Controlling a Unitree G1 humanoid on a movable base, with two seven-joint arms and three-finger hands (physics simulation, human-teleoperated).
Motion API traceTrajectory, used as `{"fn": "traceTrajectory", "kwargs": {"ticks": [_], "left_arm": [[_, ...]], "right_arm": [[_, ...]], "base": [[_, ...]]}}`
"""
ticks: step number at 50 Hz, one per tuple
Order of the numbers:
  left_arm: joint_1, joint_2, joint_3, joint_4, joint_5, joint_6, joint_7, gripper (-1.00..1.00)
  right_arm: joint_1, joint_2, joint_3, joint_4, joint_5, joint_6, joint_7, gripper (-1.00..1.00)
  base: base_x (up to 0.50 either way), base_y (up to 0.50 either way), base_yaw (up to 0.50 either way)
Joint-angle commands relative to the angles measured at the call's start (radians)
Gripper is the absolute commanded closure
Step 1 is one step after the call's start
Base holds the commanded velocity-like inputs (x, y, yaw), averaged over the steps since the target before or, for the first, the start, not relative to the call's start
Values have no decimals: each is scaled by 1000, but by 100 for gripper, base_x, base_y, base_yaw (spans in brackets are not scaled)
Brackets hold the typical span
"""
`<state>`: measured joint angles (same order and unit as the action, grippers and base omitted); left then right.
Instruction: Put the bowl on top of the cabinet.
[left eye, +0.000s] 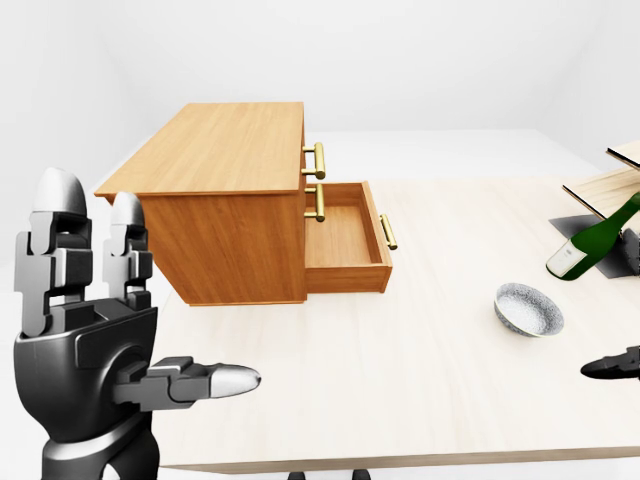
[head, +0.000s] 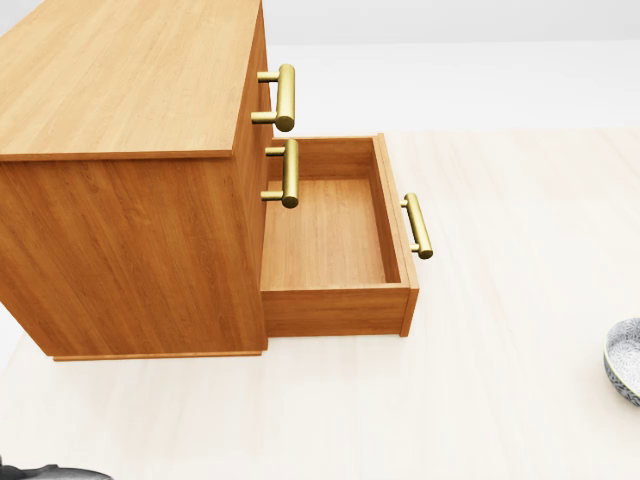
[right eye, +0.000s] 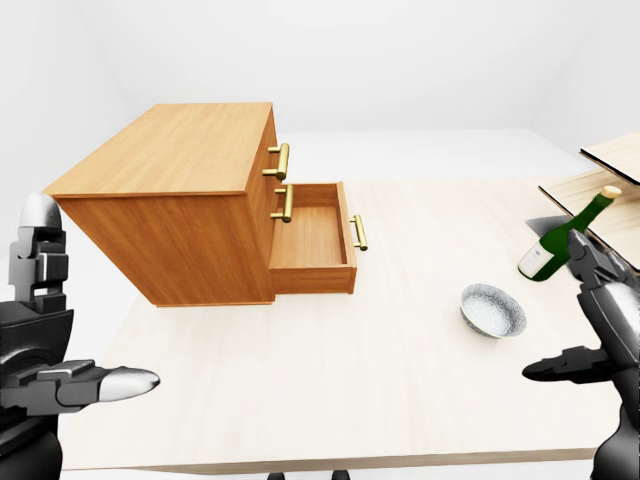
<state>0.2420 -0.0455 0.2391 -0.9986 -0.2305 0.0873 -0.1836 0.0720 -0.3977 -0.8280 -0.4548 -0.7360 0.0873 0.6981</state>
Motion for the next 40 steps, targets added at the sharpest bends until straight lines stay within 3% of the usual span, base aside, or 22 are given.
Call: {"fn": "traceTrajectory", "kwargs": {"ticks": [1, 17, 27, 32, 40], "left_arm": [[7, -1, -11, 7, 11, 0, -2, -100], [6, -1, -12, 8, 12, 0, -1, -100], [8, -1, -12, 8, 13, 0, -1, -100], [6, -1, -9, 5, 11, 0, -1, -100], [5, -1, -9, 5, 11, 0, 1, -100]], "right_arm": [[21, 21, 17, 74, 41, 0, 0, -100], [43, 43, 8, 32, 24, 0, 0, -100], [-76, -132, 4, 176, 80, 0, 0, -100], [-103, -179, 22, 255, 108, 0, 0, -100], [-107, -192, 52, 318, 134, 0, 0, -100]], "base": [[0, 0, 0], [0, 0, 0], [0, 0, 0], [0, 0, 0], [0, 0, 0]]}}
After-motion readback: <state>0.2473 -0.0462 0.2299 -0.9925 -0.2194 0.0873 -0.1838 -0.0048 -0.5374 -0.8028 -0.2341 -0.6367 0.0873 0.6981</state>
